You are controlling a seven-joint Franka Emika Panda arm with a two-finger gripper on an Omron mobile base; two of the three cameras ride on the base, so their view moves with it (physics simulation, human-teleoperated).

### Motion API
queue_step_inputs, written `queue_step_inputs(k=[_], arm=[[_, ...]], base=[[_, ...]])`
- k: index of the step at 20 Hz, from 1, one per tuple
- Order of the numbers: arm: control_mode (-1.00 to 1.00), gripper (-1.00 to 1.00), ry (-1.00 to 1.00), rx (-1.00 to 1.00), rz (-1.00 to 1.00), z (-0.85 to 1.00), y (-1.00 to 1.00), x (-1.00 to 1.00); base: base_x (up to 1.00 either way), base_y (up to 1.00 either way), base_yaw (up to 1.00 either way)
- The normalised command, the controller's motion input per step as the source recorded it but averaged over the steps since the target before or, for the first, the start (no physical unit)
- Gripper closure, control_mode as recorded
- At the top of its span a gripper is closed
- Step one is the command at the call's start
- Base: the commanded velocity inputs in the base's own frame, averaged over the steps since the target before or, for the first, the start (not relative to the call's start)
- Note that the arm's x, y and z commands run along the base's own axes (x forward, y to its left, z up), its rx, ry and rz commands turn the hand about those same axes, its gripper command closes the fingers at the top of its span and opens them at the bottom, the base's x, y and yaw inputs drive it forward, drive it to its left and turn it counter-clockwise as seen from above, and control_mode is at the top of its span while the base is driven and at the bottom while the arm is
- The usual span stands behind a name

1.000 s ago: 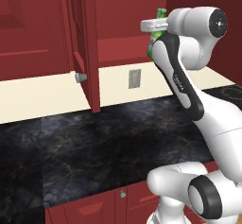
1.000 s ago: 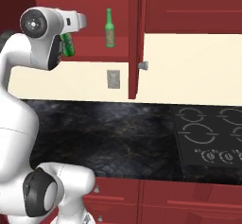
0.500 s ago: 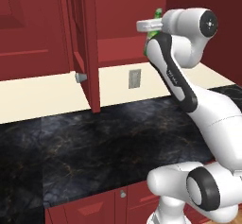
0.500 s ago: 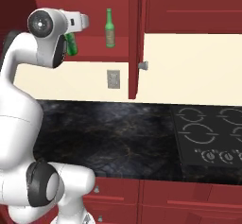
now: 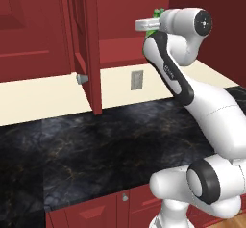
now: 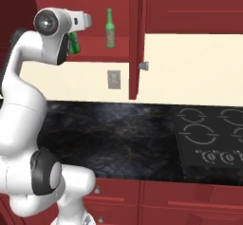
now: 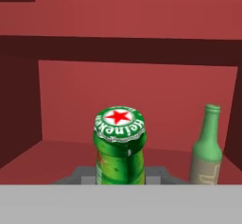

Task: Sort all alcoholic drinks to one cabinet, and non-alcoholic drinks to the other.

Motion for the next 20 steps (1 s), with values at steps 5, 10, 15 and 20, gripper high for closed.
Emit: queue_step_inputs(k=[5,10,15,20], arm=[[-1.00,1.00,0.00,0.00,0.00,0.00,0.04,0.27],[-1.00,1.00,0.00,0.00,0.00,-0.01,0.03,0.27],[-1.00,1.00,0.00,0.00,0.00,-0.01,0.01,0.25],[-1.00,1.00,0.00,0.00,0.00,-0.06,0.01,0.19]], base=[[0.00,0.00,0.00],[0.00,0.00,0.00],[0.00,0.00,0.00],[0.00,0.00,0.00]])
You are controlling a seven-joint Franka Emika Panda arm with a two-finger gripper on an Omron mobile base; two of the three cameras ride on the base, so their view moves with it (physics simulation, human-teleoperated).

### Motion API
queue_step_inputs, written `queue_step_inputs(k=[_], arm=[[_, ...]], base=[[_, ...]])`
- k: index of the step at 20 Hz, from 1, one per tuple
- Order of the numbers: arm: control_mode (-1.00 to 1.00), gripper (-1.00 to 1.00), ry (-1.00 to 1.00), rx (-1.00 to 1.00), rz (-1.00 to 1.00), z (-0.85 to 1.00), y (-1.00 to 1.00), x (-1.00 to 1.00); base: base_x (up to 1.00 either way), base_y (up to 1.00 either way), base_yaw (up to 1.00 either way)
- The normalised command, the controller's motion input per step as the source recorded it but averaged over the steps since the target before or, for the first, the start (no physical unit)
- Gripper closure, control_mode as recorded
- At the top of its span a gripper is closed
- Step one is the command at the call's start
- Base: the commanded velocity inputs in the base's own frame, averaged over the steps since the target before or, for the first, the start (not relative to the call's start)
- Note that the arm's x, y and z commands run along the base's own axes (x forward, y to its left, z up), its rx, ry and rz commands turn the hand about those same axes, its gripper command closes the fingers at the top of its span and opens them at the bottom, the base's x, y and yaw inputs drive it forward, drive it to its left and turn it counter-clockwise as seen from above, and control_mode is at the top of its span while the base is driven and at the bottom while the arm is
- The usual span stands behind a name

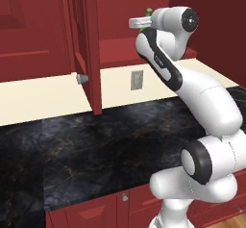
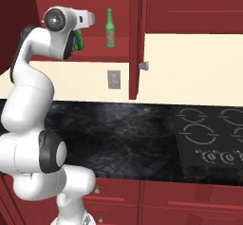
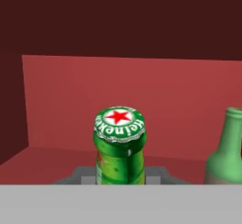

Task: Sort all alcoholic drinks to one cabinet, and non-alcoholic drinks to the other.

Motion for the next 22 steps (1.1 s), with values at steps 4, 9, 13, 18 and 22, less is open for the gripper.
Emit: queue_step_inputs(k=[4,9,13,18,22], arm=[[-1.00,1.00,0.01,0.00,0.00,-0.14,0.01,0.17],[-1.00,1.00,0.00,0.00,0.00,-0.15,0.00,0.19],[-1.00,1.00,0.00,0.00,0.00,-0.14,0.00,0.20],[-1.00,1.00,0.00,0.00,0.00,-0.15,0.01,0.21],[-1.00,1.00,0.00,0.00,0.00,-0.17,0.01,0.20]], base=[[0.00,0.00,0.00],[0.00,0.00,0.00],[0.00,0.00,0.00],[0.00,0.00,0.00],[0.00,0.00,0.00]])
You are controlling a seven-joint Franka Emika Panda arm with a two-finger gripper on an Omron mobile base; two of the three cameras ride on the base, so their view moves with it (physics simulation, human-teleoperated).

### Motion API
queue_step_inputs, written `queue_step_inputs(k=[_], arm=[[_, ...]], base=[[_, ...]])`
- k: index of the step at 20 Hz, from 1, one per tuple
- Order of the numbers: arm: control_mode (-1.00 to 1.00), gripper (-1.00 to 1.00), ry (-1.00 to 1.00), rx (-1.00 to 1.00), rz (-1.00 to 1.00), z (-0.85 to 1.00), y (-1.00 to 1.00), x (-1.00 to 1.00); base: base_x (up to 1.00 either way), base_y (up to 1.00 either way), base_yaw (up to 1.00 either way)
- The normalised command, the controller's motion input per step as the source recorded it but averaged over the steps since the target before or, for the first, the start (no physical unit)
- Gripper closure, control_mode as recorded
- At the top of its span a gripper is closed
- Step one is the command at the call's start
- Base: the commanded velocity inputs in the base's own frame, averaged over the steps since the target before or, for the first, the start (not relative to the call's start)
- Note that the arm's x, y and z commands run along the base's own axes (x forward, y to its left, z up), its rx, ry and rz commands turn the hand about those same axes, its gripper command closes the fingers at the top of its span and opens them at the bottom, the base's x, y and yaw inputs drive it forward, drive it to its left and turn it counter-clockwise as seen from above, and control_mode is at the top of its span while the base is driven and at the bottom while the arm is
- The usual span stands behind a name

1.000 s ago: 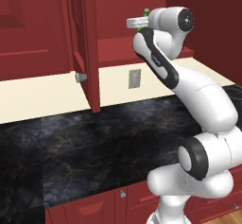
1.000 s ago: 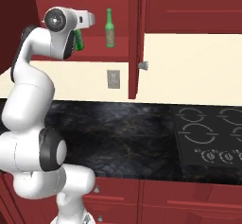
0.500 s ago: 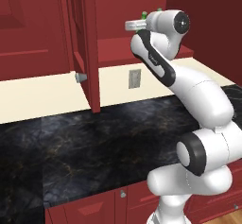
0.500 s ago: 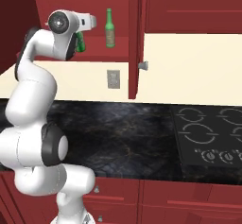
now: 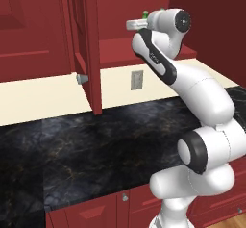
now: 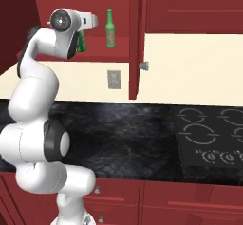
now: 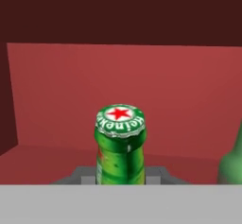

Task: Sort all alcoholic drinks to one cabinet, and non-alcoholic drinks to the other.

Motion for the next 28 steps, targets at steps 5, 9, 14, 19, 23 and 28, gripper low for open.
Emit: queue_step_inputs(k=[5,9,14,19,23,28], arm=[[-1.00,1.00,0.00,0.00,0.00,-0.14,0.04,0.22],[-1.00,1.00,0.00,0.00,0.00,-0.13,0.05,0.23],[-1.00,1.00,0.00,0.00,0.00,-0.12,0.05,0.22],[-1.00,1.00,0.00,0.00,0.00,-0.11,0.04,0.21],[-1.00,1.00,0.00,0.00,0.00,-0.11,0.04,0.20],[-1.00,1.00,0.00,0.00,0.00,-0.10,0.04,0.18]], base=[[0.00,0.00,0.00],[0.00,0.00,0.00],[0.00,0.00,0.00],[0.00,0.00,0.00],[0.00,0.00,0.00],[0.00,0.00,0.00]])
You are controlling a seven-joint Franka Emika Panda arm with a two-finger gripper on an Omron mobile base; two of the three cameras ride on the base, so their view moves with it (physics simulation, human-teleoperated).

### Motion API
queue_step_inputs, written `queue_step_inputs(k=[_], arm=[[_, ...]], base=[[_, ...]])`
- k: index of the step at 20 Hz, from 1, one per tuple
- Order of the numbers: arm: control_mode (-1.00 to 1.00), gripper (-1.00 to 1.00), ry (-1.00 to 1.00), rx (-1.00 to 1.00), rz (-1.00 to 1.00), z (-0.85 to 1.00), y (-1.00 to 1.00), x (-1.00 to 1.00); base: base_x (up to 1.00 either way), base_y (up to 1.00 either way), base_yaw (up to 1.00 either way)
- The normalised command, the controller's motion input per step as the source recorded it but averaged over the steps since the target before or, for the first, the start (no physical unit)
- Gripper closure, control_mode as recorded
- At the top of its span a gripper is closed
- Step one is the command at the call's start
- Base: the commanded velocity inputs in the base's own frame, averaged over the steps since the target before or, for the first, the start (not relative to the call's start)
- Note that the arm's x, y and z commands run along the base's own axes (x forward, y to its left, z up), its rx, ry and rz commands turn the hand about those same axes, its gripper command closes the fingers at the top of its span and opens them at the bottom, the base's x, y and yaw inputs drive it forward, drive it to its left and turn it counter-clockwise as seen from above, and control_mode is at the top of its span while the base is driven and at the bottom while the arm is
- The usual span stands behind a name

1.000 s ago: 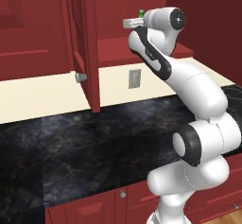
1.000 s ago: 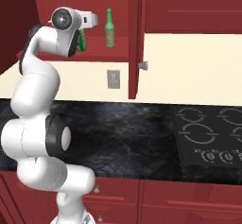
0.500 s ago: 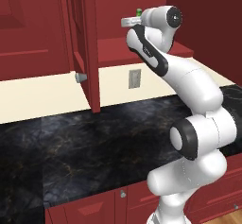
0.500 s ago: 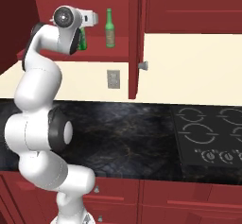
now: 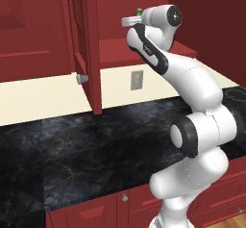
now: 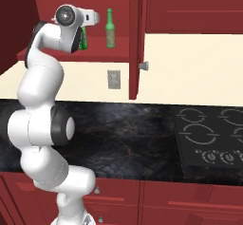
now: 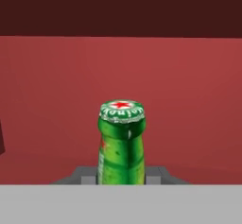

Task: Sort all alcoholic drinks to one cabinet, and non-alcoholic drinks to the other.

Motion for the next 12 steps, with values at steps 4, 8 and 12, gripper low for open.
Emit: queue_step_inputs(k=[4,8,12], arm=[[-1.00,-1.00,0.00,0.00,0.00,-0.10,0.04,0.15],[-1.00,-1.00,0.00,0.00,0.00,-0.11,0.02,0.14],[-1.00,-1.00,0.00,0.00,0.00,-0.10,0.00,0.11]], base=[[0.00,0.00,0.00],[0.00,0.00,0.00],[0.00,0.00,0.00]])
